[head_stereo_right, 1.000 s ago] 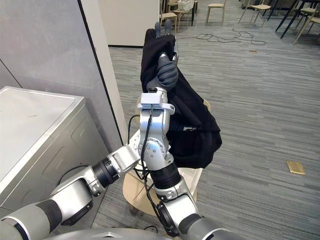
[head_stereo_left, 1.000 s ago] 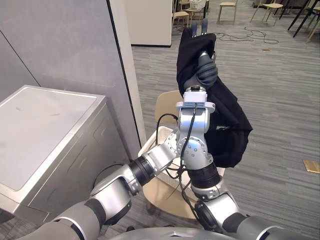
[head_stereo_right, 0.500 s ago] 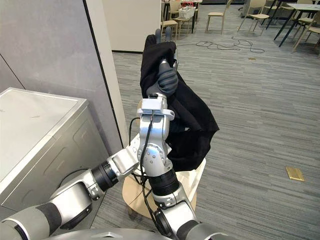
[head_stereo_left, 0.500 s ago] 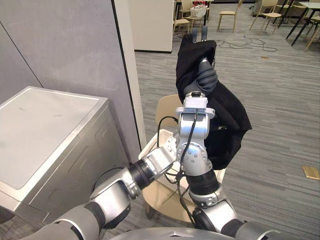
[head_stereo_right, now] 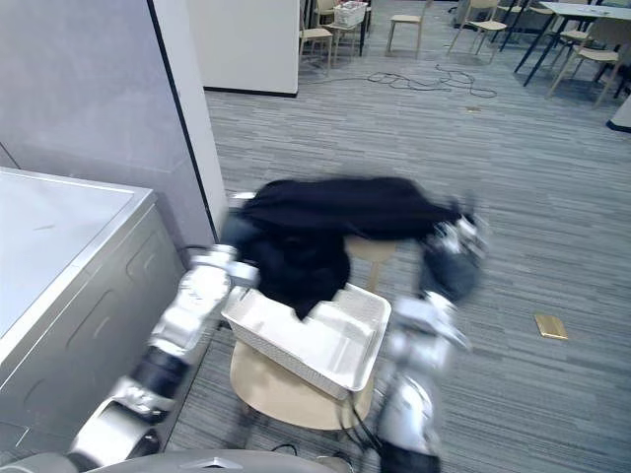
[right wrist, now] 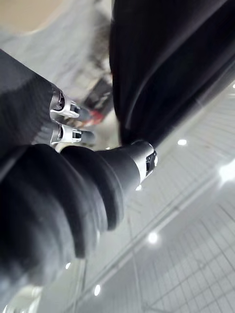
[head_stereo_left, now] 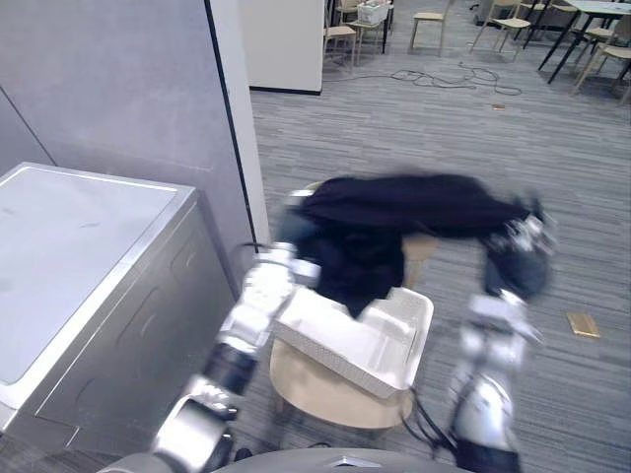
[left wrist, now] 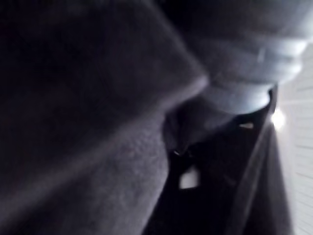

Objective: Pick up the laundry basket with both hands and put the clothes into the washing machine.

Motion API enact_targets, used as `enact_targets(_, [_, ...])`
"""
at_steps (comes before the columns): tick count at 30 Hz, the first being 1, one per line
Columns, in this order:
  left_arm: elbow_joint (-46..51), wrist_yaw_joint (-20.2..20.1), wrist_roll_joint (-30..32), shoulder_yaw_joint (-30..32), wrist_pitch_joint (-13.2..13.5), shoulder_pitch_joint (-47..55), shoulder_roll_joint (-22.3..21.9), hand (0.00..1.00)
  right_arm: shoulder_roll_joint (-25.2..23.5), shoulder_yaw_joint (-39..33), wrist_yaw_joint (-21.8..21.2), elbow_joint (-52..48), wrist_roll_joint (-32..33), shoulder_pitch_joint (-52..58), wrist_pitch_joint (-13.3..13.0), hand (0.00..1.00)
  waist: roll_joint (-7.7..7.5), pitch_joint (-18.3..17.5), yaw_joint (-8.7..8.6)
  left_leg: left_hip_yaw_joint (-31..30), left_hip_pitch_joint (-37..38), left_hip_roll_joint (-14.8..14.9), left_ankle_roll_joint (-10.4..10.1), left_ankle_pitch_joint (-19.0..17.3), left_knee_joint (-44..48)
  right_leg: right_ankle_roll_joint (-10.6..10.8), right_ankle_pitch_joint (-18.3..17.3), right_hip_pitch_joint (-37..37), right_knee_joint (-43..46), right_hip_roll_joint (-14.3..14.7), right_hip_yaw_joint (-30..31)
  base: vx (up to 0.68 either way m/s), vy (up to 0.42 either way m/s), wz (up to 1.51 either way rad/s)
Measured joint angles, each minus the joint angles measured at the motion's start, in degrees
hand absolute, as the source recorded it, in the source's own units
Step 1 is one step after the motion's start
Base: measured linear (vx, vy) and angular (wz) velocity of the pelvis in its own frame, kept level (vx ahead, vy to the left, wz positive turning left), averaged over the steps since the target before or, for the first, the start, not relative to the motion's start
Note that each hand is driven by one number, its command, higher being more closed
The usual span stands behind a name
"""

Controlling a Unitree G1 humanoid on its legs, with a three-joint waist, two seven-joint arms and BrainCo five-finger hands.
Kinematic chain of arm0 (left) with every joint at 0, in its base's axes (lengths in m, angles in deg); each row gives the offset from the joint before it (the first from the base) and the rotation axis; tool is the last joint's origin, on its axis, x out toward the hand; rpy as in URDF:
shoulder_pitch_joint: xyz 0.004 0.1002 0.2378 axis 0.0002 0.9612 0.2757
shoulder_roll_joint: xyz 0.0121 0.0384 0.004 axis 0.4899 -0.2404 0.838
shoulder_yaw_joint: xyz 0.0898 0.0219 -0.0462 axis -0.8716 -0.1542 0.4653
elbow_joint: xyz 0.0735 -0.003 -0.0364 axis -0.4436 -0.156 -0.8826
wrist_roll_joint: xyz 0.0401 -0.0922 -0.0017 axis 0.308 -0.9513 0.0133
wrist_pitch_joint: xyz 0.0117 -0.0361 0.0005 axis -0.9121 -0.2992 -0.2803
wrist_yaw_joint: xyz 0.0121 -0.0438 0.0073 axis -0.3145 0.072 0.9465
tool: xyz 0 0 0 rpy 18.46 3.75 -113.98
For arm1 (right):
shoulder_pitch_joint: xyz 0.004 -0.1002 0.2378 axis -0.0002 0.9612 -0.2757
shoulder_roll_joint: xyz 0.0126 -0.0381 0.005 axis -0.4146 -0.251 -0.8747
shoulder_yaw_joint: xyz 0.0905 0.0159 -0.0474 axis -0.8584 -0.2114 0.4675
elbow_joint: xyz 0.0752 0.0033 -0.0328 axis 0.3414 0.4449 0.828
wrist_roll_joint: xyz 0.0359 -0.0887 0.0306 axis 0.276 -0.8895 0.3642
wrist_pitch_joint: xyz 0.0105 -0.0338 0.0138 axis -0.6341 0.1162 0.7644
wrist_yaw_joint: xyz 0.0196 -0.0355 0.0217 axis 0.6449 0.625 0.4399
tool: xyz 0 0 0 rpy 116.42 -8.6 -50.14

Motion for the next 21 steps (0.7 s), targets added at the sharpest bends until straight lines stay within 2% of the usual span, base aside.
enact_targets(1, [1.49,1.07,-0.01,5.30,0.01,3.01,1.40,1.00,-0.53,-3.58,-0.11,0.25,-0.03,2.88,-0.19,0.00,-0.06,0.03,-0.50,0.43,0.15,0.02,-0.12,-0.25,-0.01,-0.04,-0.01,-0.11,-0.11,0.01,0.30,0.00,-0.005,-0.16])
enact_targets(3, [4.83,2.01,-0.04,10.79,0.02,7.29,1.51,1.00,-1.67,-7.44,-0.31,0.64,0.07,6.88,-0.59,0.00,-0.69,0.44,-0.71,0.59,0.30,0.03,-0.25,-0.43,-0.01,-0.46,-0.33,-0.30,-0.14,0.02,0.35,0.00,-0.003,-0.05])
enact_targets(6, [9.90,1.91,-0.23,13.72,0.09,13.75,0.80,1.00,-4.02,-10.97,-0.83,4.26,0.05,9.45,0.51,0.00,-1.70,0.60,-0.69,1.44,0.36,0.10,-0.40,-0.55,0.01,-0.49,-0.31,-0.68,-0.10,0.07,0.75,0.00,-0.002,-0.08])
enact_targets(11, [17.09,0.67,-0.96,16.76,0.76,21.79,-1.19,1.00,-6.33,-16.04,-1.51,14.55,0.18,11.46,3.96,0.00,-1.74,0.40,-0.46,3.08,2.29,0.36,-0.48,-1.39,0.02,-0.52,-0.27,0.25,0.01,0.26,1.82,0.01,-0.004,-0.16])
enact_targets(17, [21.88,-2.70,-4.33,17.11,2.46,28.68,-4.17,1.00,-6.58,-15.91,-2.98,23.12,1.22,11.80,5.31,0.00,-1.47,-0.09,-0.27,3.97,3.70,1.14,-0.62,-2.00,-0.01,-1.33,-1.07,1.15,0.20,0.97,2.43,-0.02,-0.011,-0.08])
enact_targets(21, [21.93,-4.96,-6.48,15.32,3.16,33.95,-5.91,1.00,-6.91,-13.69,-4.34,32.59,1.20,12.25,5.83,0.00,-1.34,-0.62,0.59,3.48,4.47,1.60,-0.84,-2.28,0.00,-1.39,-1.61,2.28,0.44,1.23,1.36,-0.03,-0.011,0.10])
